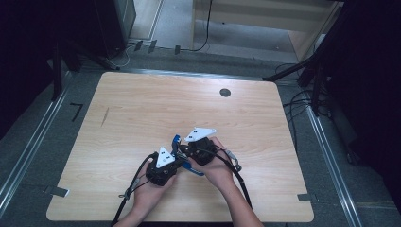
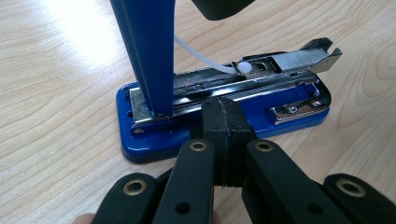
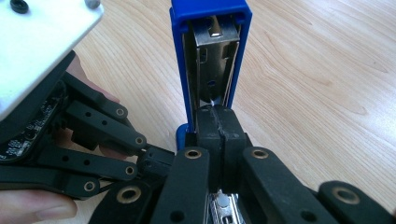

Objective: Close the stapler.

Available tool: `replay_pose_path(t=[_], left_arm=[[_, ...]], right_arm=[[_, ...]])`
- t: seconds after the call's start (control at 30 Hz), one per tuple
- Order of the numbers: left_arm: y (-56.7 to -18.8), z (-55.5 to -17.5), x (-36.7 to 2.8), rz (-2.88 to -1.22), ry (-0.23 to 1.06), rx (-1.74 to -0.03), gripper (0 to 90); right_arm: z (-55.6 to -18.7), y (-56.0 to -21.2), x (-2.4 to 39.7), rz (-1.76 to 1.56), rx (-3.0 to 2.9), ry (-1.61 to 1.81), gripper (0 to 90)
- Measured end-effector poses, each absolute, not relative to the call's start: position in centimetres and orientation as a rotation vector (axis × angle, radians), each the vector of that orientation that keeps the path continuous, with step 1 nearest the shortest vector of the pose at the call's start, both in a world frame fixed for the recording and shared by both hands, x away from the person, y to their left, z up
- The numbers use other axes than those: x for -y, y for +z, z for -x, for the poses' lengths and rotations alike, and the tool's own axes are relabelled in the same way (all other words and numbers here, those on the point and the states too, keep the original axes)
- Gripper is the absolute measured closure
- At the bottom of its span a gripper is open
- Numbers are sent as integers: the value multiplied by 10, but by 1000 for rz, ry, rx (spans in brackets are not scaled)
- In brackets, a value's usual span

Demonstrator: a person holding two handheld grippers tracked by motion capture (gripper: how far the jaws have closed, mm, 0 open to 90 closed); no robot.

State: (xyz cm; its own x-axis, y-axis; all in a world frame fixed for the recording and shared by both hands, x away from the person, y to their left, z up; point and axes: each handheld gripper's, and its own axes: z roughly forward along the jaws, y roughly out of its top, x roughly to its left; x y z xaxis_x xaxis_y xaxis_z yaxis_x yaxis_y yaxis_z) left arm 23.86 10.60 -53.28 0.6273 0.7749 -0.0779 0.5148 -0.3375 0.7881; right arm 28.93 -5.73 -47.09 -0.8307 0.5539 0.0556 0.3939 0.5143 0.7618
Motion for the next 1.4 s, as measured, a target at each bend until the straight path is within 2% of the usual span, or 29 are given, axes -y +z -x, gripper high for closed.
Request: replay_pose_path(t=[0.67,1.13,1.4], left_arm=[[-533,-239,-105,-2021,404,-1006,900],[-533,-239,-106,-2023,408,-1003,900],[-533,-239,-105,-2024,410,-1001,900]], right_arm=[[-291,-457,73,-847,-2507,1238,900],[-295,-420,63,-848,-2446,1269,900],[-300,-411,56,-838,-2432,1284,900]])
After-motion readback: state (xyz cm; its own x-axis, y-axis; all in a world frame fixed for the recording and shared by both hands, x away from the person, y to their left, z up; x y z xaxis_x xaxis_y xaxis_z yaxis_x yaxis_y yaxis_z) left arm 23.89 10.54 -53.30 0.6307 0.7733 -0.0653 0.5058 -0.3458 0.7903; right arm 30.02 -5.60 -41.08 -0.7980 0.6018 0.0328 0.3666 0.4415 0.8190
